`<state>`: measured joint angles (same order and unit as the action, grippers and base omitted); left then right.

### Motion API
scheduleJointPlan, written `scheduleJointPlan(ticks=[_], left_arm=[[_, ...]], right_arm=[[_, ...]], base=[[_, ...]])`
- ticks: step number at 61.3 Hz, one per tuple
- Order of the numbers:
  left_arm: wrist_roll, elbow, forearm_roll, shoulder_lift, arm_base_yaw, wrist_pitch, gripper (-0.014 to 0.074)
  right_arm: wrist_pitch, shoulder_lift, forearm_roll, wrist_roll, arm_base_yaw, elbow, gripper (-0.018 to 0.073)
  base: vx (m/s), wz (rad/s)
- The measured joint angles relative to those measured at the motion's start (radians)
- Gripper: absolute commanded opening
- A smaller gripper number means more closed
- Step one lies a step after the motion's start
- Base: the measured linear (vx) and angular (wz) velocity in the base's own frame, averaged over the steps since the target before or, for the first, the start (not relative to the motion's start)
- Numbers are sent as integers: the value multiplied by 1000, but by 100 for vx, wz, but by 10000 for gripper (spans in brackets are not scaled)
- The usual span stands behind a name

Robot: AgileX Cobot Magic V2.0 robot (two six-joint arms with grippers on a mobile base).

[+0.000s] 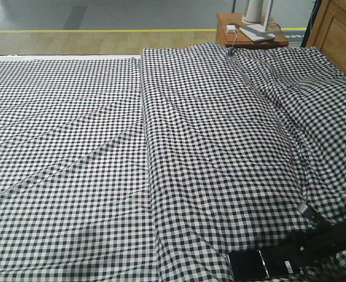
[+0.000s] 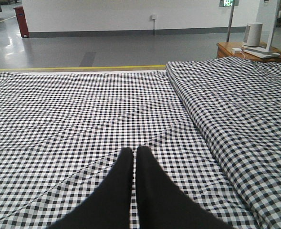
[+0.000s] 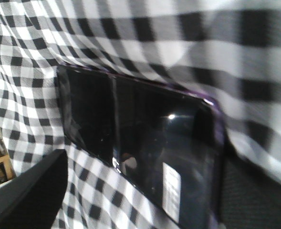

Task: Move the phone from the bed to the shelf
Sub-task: 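Close the right gripper on the black phone's edge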

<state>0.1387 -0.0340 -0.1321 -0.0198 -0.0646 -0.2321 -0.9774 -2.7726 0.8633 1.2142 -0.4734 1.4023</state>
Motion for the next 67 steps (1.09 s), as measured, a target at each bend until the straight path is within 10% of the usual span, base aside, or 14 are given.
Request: scheduleJointPlan(ticks=[25, 55, 67], left_arm=[[0, 0, 0, 0, 0, 0, 1], [0, 0, 0, 0, 0, 0, 1], [0, 0, 0, 0, 0, 0, 1]], right_arm=[[14, -25, 15, 28, 95, 1, 524], [14, -29, 14, 36, 101, 2, -17], [-13, -18, 8, 37, 102, 2, -10]], base=[[0, 0], [0, 0], [0, 0]])
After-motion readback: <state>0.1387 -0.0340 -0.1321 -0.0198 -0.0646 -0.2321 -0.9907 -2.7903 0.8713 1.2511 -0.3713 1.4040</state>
